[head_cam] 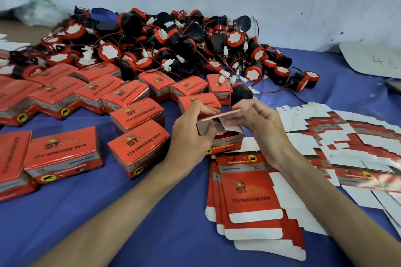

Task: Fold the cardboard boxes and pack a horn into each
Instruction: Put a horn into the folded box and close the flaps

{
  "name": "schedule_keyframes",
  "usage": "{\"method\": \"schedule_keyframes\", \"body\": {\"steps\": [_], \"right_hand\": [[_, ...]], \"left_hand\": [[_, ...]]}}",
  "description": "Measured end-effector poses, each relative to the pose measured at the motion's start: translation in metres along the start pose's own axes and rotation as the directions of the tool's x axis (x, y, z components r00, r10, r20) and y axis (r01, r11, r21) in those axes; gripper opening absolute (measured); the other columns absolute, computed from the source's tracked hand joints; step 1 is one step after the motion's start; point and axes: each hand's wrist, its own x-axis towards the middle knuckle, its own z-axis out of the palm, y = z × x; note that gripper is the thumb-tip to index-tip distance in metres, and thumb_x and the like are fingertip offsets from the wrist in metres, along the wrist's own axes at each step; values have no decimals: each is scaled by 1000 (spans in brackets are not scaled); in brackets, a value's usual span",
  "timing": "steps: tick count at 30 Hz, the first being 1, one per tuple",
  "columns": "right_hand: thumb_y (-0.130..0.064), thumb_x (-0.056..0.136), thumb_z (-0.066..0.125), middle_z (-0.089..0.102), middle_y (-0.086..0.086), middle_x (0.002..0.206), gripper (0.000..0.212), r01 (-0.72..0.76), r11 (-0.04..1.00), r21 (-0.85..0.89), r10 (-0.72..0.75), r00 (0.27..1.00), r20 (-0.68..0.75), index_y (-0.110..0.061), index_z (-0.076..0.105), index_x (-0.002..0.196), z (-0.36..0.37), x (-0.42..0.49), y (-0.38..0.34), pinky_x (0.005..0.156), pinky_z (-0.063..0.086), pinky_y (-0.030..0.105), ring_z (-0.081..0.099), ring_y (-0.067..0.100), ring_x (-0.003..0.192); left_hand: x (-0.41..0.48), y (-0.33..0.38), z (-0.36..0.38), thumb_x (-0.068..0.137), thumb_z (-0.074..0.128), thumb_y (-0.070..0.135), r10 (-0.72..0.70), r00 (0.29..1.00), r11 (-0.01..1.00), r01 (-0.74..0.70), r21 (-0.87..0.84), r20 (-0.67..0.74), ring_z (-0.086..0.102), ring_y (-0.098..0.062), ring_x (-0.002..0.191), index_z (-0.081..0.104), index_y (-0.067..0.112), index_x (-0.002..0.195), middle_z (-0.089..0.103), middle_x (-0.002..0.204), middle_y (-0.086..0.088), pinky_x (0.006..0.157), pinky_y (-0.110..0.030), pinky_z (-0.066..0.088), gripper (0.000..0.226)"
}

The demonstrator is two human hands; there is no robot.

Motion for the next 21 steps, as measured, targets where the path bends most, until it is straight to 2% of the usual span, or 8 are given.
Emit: {"method": "schedule_keyframes", "body": {"steps": [2,6,10,12,15,17,19,21], "right_hand": [[-33,81,64,75,7,87,19,35,999,-36,-34,999,26,-17,70,91,-4,-2,2,74,53,21,72,22,84],[-21,80,65,75,-3,90,20,80,989,-127,-74,996,56,-18,70,100,-9,-6,5,73,54,17,72,13,87],[-21,77,70,73,-12,94,22,127,918,-377,-127,992,26,-28,72,98,-9,-8,6,79,54,23,69,8,92],[-13,78,72,73,-7,95,26,204,824,-529,-221,975,31,-22,71,103,-10,-10,4,82,54,21,69,7,90],[-11,74,78,74,11,93,26,366,501,-785,-422,894,148,-11,74,101,-10,-14,-1,77,53,22,70,21,76],[-15,71,81,68,18,109,26,370,368,-853,-428,882,197,-11,76,97,-14,-13,-6,70,49,16,70,22,74],[-16,72,81,59,17,123,30,353,414,-839,-357,911,208,-12,74,101,-19,-13,-8,64,42,3,71,26,75],[-14,75,78,58,11,126,36,403,458,-792,-305,908,286,-8,69,110,-23,-15,-6,77,46,6,70,30,94]], "left_hand": [[-2,0,-2,84,67,10,9,1000,1000,-8,-14,29,61,-3,93,59,12,99,63,96,13,80,-31,51,17],[-6,2,-4,84,60,46,22,991,1000,-19,-21,134,59,-6,106,61,17,116,65,114,7,87,-29,51,43],[-4,0,-7,87,61,33,68,990,995,-76,64,124,56,-2,116,66,15,120,63,122,10,99,-32,47,38],[-4,-1,-9,88,62,29,79,988,994,-88,64,135,53,0,118,66,16,121,58,121,15,103,-30,45,36],[-7,-2,-9,89,60,27,137,978,980,-156,120,155,53,-4,122,65,14,121,59,124,11,105,-29,43,35],[-8,-3,-9,90,59,24,185,968,958,-216,186,171,54,-10,123,66,11,119,62,126,3,105,-31,43,33],[-9,-4,-10,91,59,26,222,955,931,-268,249,198,54,-15,123,66,8,118,63,126,-1,106,-33,43,34],[-10,-4,-10,91,57,38,248,940,901,-313,300,234,54,-17,124,66,7,120,62,127,-2,107,-33,41,43]]}}
